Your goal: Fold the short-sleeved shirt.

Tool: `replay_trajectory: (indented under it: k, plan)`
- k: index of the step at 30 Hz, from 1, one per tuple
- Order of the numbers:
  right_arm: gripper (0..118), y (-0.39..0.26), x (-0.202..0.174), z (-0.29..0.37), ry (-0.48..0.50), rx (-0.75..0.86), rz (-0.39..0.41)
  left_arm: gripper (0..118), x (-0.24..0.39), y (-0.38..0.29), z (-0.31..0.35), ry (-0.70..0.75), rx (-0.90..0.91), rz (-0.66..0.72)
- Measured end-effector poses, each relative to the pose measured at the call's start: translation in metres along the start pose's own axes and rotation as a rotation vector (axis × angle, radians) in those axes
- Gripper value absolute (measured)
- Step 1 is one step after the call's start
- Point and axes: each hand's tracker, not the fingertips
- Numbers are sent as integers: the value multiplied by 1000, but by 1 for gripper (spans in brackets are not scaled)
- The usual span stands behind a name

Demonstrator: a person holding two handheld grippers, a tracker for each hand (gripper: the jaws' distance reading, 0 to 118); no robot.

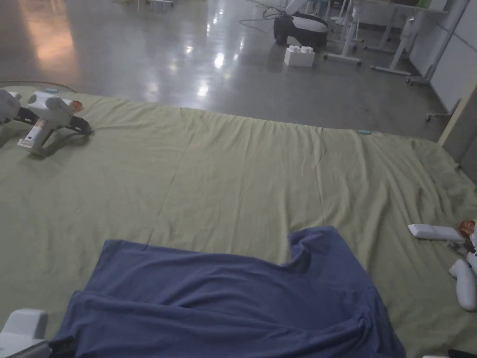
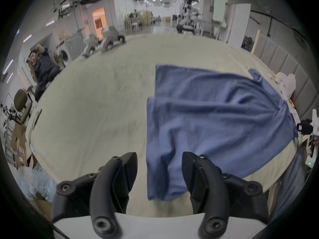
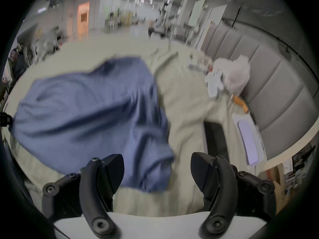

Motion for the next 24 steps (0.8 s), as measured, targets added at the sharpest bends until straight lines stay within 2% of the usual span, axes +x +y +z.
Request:
replay_trajectory:
  k: [4, 7, 8, 11, 13, 15, 16, 18, 19, 20, 21, 24]
  plan:
    - [84, 35, -15, 20, 31, 212, -37, 59, 16, 34, 19, -14, 169, 16]
    - [84, 56, -40, 26, 4, 334, -62, 59, 34, 59, 32, -32, 317, 5]
    - [84, 63, -47, 25, 31, 379, -80, 58, 41, 66, 36, -28, 364, 5]
    - [84, 82, -71, 36, 82, 514, -137, 51, 70, 87, 60, -4, 516, -8]
    - [83, 96, -85, 44, 85, 595, -139, 48, 83, 95, 69, 9, 604, -13]
    - [78, 106, -97, 53, 82, 678, -127, 43, 93, 101, 78, 16, 677, -7]
    - [73, 112, -102, 56, 77, 707, -126, 40, 98, 104, 82, 22, 710, -4]
    - [47, 119, -109, 62, 99, 754, -122, 23, 101, 107, 82, 54, 754, -12]
    - [29, 123, -110, 63, 121, 762, -113, 15, 104, 108, 84, 66, 780, -17]
    - [3, 125, -112, 62, 103, 762, -111, 5, 105, 107, 86, 63, 791, -22]
    - [1, 127, -115, 63, 50, 770, -107, 0, 105, 108, 85, 61, 798, -20]
    - [0, 130, -114, 59, 96, 774, -157, 0, 105, 108, 86, 57, 800, -22]
